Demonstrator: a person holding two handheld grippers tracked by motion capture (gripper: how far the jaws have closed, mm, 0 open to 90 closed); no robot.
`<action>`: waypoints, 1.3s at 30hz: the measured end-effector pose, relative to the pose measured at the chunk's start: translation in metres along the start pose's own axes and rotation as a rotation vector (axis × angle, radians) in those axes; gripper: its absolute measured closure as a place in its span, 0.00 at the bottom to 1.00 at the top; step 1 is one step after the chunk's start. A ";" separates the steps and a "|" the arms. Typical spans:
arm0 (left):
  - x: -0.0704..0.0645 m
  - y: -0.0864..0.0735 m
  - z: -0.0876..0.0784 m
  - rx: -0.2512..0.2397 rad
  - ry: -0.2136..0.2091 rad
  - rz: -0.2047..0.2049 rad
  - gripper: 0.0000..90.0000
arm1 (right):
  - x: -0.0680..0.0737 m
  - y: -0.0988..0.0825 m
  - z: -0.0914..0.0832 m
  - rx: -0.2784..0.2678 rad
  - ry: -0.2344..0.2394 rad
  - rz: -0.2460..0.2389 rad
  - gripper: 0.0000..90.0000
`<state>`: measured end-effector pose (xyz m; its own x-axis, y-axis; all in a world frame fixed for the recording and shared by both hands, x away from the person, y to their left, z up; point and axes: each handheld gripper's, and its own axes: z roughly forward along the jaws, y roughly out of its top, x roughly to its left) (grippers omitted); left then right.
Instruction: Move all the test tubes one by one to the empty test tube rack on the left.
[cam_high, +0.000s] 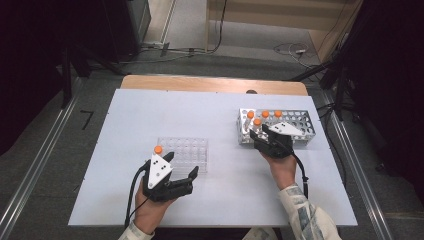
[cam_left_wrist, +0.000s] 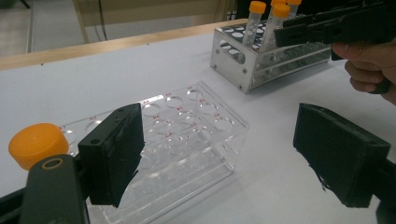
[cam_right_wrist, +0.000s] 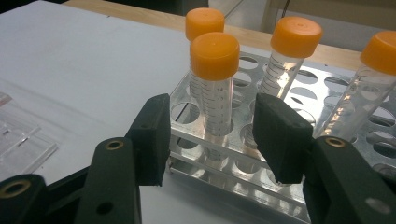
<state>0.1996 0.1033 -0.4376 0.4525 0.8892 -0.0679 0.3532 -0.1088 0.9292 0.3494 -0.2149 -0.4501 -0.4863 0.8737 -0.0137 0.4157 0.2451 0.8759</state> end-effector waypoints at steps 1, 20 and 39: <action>0.000 0.000 0.000 0.001 0.001 0.000 0.18 | 0.000 0.000 0.001 0.001 -0.001 -0.001 0.53; 0.000 0.000 0.000 0.007 0.001 0.001 0.19 | -0.004 0.001 0.015 0.003 0.001 -0.008 0.79; 0.000 -0.001 0.000 0.006 0.001 0.000 0.19 | -0.006 0.029 -0.025 -0.134 0.031 0.008 0.80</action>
<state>0.1993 0.1031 -0.4383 0.4513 0.8898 -0.0677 0.3585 -0.1113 0.9269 0.3449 -0.2240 -0.4129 -0.5076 0.8615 0.0068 0.3146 0.1780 0.9324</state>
